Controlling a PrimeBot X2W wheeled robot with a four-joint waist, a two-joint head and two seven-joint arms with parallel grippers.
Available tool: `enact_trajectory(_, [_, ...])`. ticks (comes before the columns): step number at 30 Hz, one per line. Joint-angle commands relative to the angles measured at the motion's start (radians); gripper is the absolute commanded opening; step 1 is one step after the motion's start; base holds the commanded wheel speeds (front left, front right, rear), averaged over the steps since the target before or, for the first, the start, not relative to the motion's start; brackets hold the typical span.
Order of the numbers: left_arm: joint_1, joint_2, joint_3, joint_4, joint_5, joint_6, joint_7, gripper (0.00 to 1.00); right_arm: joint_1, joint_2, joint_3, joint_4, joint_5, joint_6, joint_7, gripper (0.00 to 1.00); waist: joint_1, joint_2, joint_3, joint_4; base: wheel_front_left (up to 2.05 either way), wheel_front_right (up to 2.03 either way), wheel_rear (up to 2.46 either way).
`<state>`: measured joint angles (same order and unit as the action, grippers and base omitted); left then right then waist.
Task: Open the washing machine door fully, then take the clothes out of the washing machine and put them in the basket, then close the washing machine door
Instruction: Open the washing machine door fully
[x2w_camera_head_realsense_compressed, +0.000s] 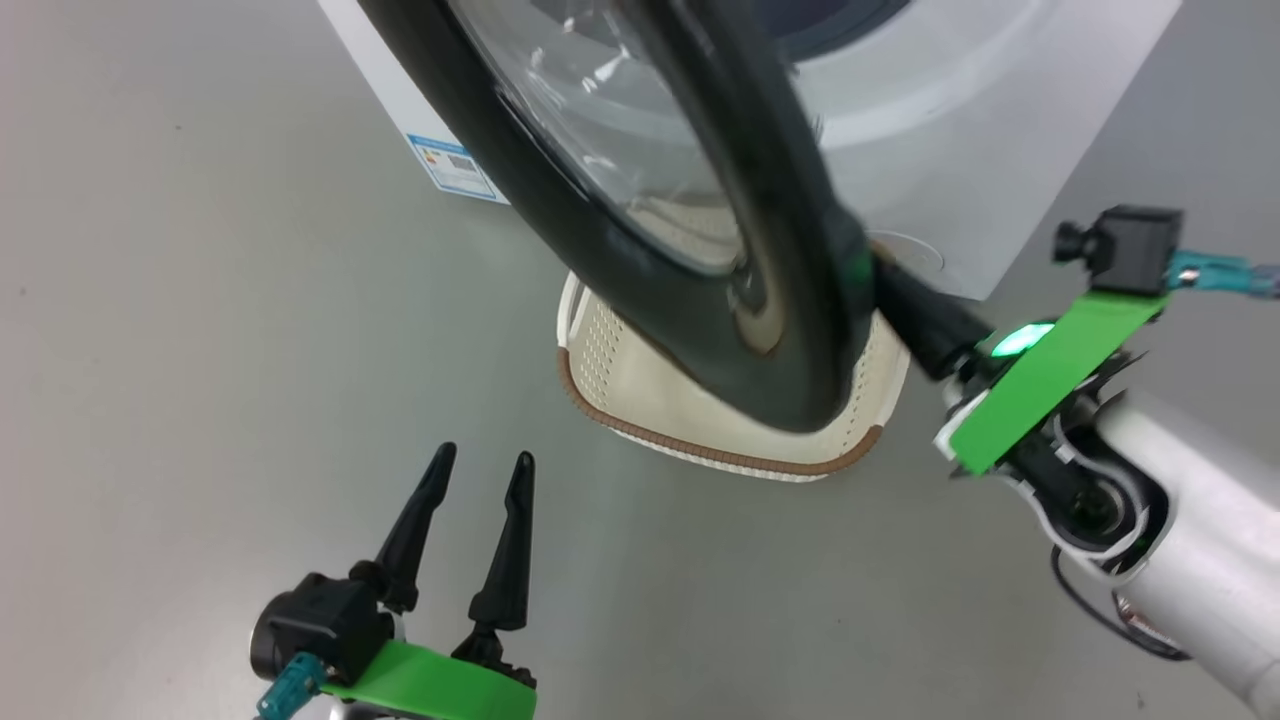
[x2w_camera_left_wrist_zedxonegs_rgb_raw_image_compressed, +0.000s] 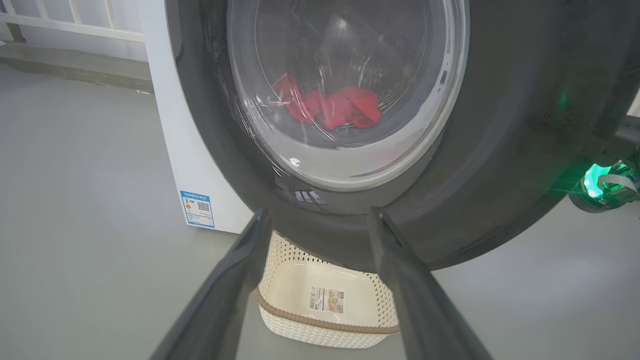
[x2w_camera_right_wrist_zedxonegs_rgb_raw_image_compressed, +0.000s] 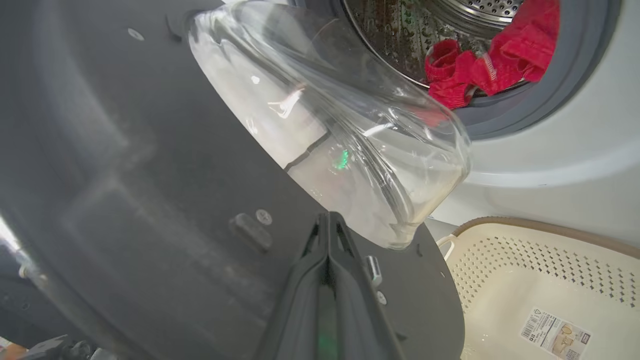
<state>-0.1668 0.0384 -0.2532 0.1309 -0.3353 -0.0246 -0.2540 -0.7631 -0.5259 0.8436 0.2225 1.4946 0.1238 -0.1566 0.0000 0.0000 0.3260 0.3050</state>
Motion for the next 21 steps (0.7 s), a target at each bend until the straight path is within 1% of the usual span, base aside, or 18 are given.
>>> enact_trajectory(1, [0.0, 0.012, 0.028, -0.022, -0.005, 0.009, -0.008, 1.0, 0.014, 0.01, 0.028, -0.038, 0.004, 0.007, 0.003, 0.0, 0.0, 0.0, -0.015, 0.009, 0.0, 0.0, 0.0])
enact_trajectory(9, [0.033, 0.012, 0.03, -0.016, 0.002, 0.01, -0.008, 1.0, 0.041, 0.021, 0.111, -0.066, 0.021, 0.007, 0.0, 0.0, 0.0, 0.0, -0.063, 0.026, 0.0, 0.0, 0.0])
enact_trajectory(21, [0.071, 0.012, 0.029, -0.006, 0.004, 0.018, -0.008, 1.0, 0.056, 0.035, 0.199, -0.085, 0.036, 0.007, -0.007, 0.0, 0.0, 0.0, -0.113, 0.099, 0.0, 0.0, 0.0])
